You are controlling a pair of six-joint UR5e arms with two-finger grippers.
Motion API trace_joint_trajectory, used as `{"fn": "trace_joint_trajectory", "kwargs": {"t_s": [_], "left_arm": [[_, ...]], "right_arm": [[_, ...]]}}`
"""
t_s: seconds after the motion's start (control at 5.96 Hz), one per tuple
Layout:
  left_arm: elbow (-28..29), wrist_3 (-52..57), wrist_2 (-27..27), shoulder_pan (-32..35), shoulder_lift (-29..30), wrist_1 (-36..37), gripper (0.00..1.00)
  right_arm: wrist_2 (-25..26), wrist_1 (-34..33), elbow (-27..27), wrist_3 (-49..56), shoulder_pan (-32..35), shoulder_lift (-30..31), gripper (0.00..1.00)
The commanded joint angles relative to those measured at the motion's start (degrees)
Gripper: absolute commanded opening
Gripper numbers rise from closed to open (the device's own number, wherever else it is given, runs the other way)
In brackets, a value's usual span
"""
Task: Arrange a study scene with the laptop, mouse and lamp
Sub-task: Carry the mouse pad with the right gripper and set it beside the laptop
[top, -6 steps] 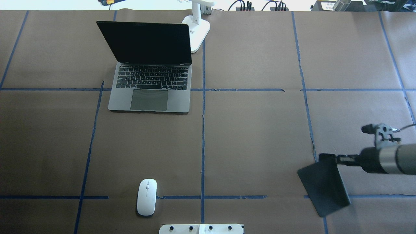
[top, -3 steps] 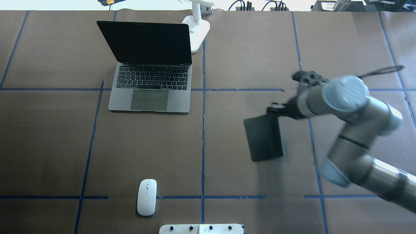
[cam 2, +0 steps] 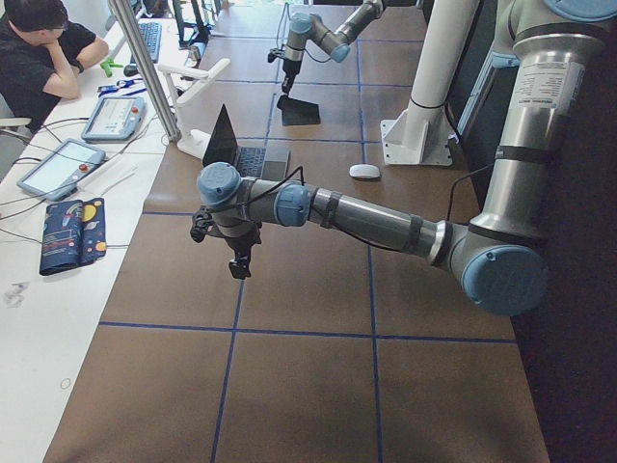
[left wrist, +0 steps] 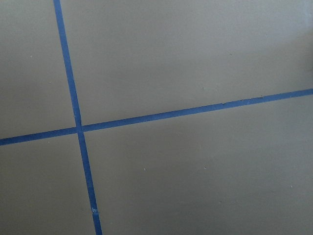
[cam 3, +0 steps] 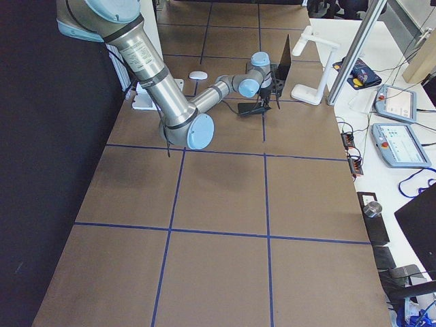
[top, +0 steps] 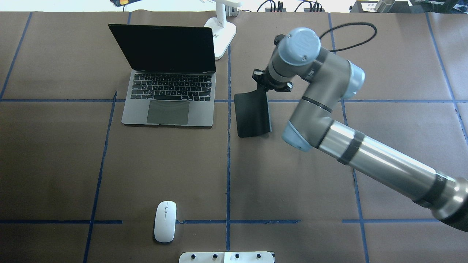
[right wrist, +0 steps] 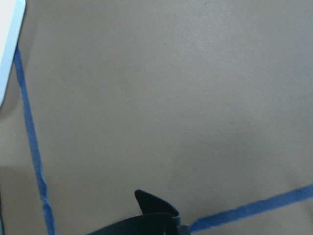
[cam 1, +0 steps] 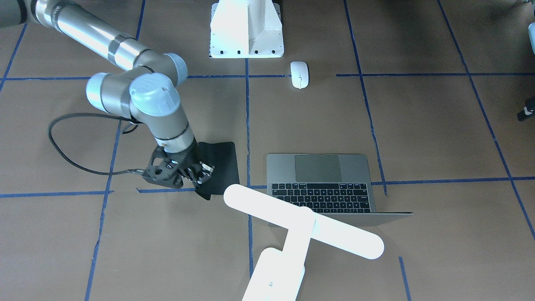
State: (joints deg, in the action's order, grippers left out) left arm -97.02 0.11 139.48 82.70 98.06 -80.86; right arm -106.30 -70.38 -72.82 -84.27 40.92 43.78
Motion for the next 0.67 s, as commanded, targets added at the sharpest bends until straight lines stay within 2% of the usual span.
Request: {"fn": "trace_joint_trajectory", "kwargs": {"t_s": [0.0,0.17,0.34,0.5], "left_arm": [[-1.06,-1.67,0.0,0.0,0.03,0.0,1.0],[-1.67,-2.39,0.0,0.0,0.03,0.0,1.0],[-1.68,-2.22,0.0,-0.09,0.12,-0.09,1.0],[-1.59,-2.31,-0.09,-0.26,0.2,-1.13,1.0]], "right_arm": [[0.4,0.68,5.76,-2.12,0.39,-5.28,0.0],[0.4,0.86,5.84,-3.26,0.3,-5.2,0.03],[0.4,0.78,5.84,-2.92,0.3,-5.11,0.38],[0.31,0.69,5.67,-2.4,0.3,-4.94,0.99]]}}
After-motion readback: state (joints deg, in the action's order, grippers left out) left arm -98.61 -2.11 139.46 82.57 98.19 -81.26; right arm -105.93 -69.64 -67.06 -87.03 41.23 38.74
